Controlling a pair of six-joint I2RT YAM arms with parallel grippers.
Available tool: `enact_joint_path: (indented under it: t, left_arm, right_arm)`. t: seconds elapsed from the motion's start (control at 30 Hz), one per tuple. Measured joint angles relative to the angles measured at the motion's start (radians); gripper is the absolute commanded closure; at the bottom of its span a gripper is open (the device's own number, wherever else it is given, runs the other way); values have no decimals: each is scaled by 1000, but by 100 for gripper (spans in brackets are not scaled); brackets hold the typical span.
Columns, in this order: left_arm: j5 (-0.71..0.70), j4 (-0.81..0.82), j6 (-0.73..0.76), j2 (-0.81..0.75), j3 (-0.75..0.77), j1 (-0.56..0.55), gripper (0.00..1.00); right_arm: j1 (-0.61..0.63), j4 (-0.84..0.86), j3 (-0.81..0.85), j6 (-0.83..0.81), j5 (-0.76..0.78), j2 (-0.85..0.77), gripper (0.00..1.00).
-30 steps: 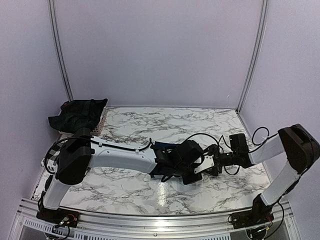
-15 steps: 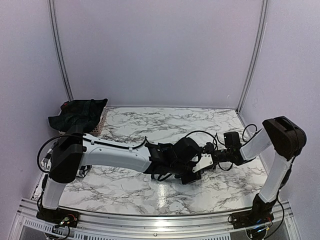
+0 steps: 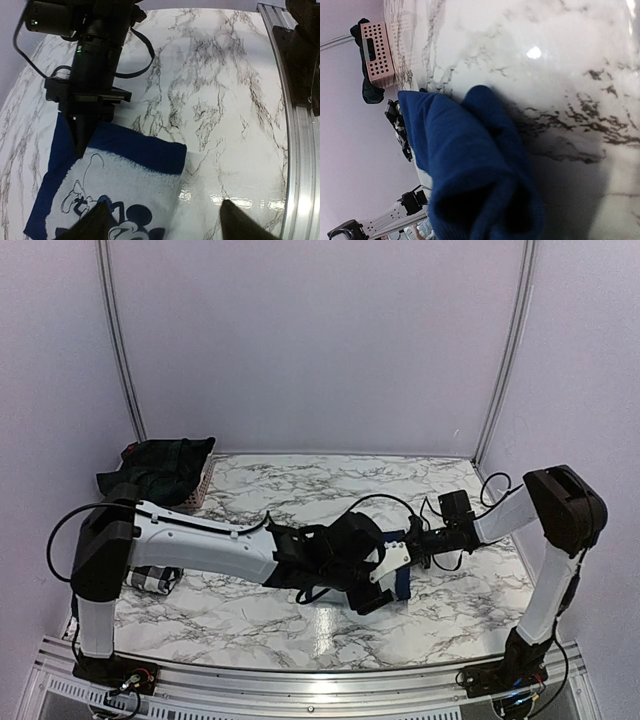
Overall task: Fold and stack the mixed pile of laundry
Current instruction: Pass from the left arm to the right, then turn over the square-folded T-shirt at the center of the board.
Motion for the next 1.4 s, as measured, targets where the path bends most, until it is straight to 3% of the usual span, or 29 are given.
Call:
enact_joint_path:
  t: [0.37,0.57,0.83,0.93,1.1,1.33,1.4]
  left_arm:
    - [-182,23,-243,-311,-201,51,1]
    - [-256,-9,-367,-369,-267,66,1]
    - [-336,-60,-444,-457,-336,78,1]
    - [-365,-74,-459,-484,-360,89,1]
    - [-394,-93,-486,-503,-381,123,1]
    - [-391,-109,-583,-577,-441,200,1]
    - [-384,-111,-618,-591,-456,220,1]
  right_arm:
    - [-87,-624,274,-493,155,-216,100]
    - [-172,-951,520,-764,447,-286,100]
    - [-211,-1122,696,-893,848,-375,100]
    - [-150,-1140,710,-913,969,-338,100]
    - [60,-1130,695,-906,1067,-166,100]
    - [365,-1115,694,-830,1057,110,100]
    - [413,-1115,719,-810,1026,165,90]
